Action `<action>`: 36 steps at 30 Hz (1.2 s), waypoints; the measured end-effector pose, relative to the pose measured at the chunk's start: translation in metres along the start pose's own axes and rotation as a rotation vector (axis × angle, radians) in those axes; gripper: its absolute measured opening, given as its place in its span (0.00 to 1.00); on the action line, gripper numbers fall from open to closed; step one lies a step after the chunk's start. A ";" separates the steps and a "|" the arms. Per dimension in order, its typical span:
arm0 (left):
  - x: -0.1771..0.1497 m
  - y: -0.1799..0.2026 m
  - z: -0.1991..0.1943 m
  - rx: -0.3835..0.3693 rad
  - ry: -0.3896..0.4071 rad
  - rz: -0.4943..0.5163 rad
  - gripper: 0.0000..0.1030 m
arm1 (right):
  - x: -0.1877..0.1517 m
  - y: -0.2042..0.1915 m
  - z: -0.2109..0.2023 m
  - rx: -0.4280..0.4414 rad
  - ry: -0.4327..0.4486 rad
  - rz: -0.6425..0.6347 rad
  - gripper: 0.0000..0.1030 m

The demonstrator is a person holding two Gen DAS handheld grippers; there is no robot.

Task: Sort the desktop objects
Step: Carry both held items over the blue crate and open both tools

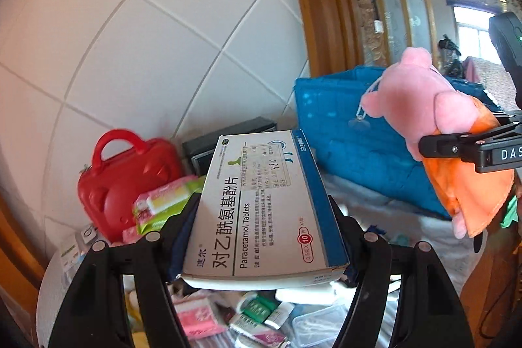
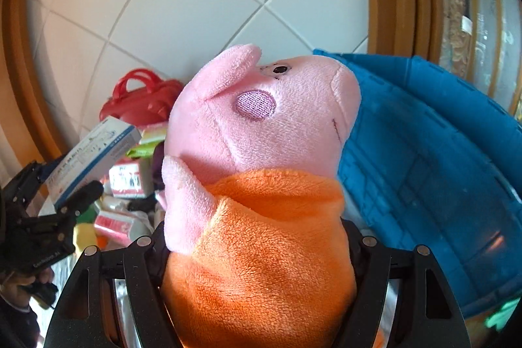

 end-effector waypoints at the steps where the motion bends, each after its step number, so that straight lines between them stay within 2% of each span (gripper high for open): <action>1: 0.010 0.010 -0.001 -0.024 0.019 0.016 0.68 | 0.002 0.009 -0.013 -0.009 0.026 0.026 0.72; 4: 0.043 0.047 -0.003 -0.100 0.071 0.074 0.68 | 0.009 0.044 -0.055 -0.052 0.106 0.096 0.72; 8: 0.091 0.098 0.005 -0.170 0.133 0.147 0.68 | 0.026 0.096 -0.099 -0.160 0.190 0.152 0.73; 13: 0.159 0.161 0.030 -0.258 0.176 0.188 0.68 | 0.052 0.169 -0.131 -0.243 0.234 0.220 0.74; 17: 0.204 0.203 0.052 -0.311 0.180 0.197 0.68 | 0.079 0.221 -0.133 -0.246 0.223 0.268 0.75; 20: 0.233 0.231 0.067 -0.309 0.193 0.217 0.68 | 0.090 0.257 -0.130 -0.244 0.216 0.295 0.75; 22: 0.252 0.251 0.077 -0.312 0.190 0.229 0.69 | 0.092 0.280 -0.127 -0.250 0.204 0.317 0.78; 23: 0.259 0.260 0.081 -0.301 0.185 0.229 0.70 | 0.096 0.291 -0.123 -0.253 0.187 0.330 0.84; 25: 0.276 0.271 0.094 -0.237 0.163 0.222 0.76 | 0.097 0.307 -0.121 -0.252 0.186 0.359 0.86; 26: 0.282 0.274 0.098 -0.200 0.158 0.217 0.83 | 0.098 0.316 -0.123 -0.240 0.193 0.377 0.91; 28: 0.286 0.276 0.100 -0.147 0.166 0.197 0.85 | 0.096 0.329 -0.130 -0.215 0.217 0.399 0.93; 32: 0.280 0.269 0.100 -0.124 0.165 0.167 0.86 | 0.091 0.349 -0.138 -0.185 0.241 0.422 0.99; 36: 0.262 0.263 0.095 -0.104 0.150 0.140 0.86 | 0.079 0.344 -0.133 -0.155 0.230 0.411 0.99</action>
Point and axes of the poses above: each gripper's, at about its wrist camera, not at the fingertips, and z roughly the way its jaws point, y to its right, x to its top, the point moved 2 cm from there along z, roughly the way its jaws point, and after that the axes turned 13 degrees about -y, right-handed, at the moved point
